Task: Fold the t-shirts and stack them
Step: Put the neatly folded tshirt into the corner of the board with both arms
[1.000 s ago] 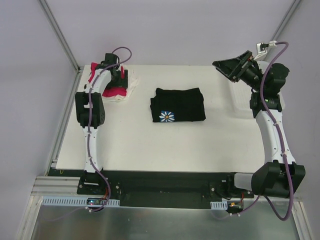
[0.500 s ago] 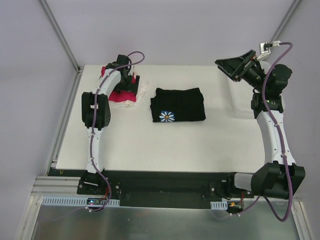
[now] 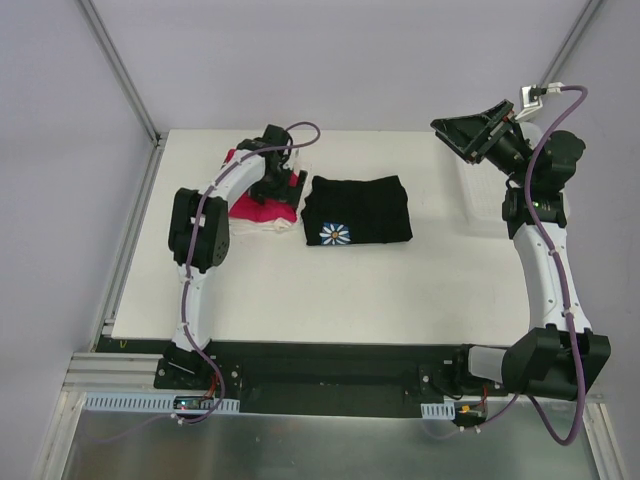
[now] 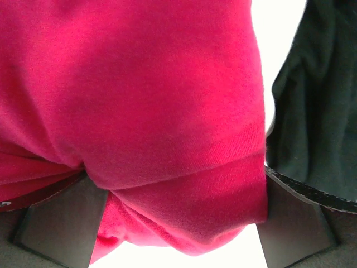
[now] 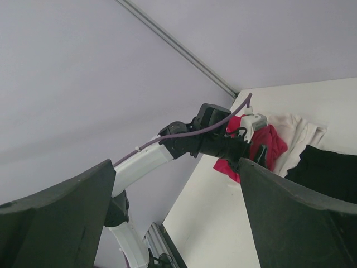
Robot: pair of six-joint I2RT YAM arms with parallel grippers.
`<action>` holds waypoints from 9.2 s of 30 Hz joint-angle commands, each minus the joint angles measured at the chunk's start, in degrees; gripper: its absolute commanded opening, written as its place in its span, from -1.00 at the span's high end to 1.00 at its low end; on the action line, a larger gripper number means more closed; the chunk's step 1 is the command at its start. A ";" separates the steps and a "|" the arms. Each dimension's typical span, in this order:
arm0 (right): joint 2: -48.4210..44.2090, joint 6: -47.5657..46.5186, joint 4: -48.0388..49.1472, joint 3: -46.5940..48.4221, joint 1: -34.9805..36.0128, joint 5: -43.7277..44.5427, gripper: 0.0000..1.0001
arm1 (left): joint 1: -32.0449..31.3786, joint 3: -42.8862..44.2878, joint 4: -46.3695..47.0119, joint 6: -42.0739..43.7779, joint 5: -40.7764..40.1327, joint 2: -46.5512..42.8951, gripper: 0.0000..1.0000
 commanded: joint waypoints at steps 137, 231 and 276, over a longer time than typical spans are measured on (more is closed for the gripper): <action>10.48 -8.05 2.92 -22.01 -8.08 7.00 -0.66 | -25.27 -53.96 66.44 -36.74 -3.06 -23.66 -0.04; 13.02 -27.91 -27.48 -34.32 0.27 19.47 -0.90 | -12.26 -63.89 53.34 -29.88 -1.66 -35.26 -0.98; 11.44 -21.59 -27.39 -40.12 11.69 16.49 -0.90 | -11.91 -68.64 60.29 -37.71 15.22 -31.57 -0.98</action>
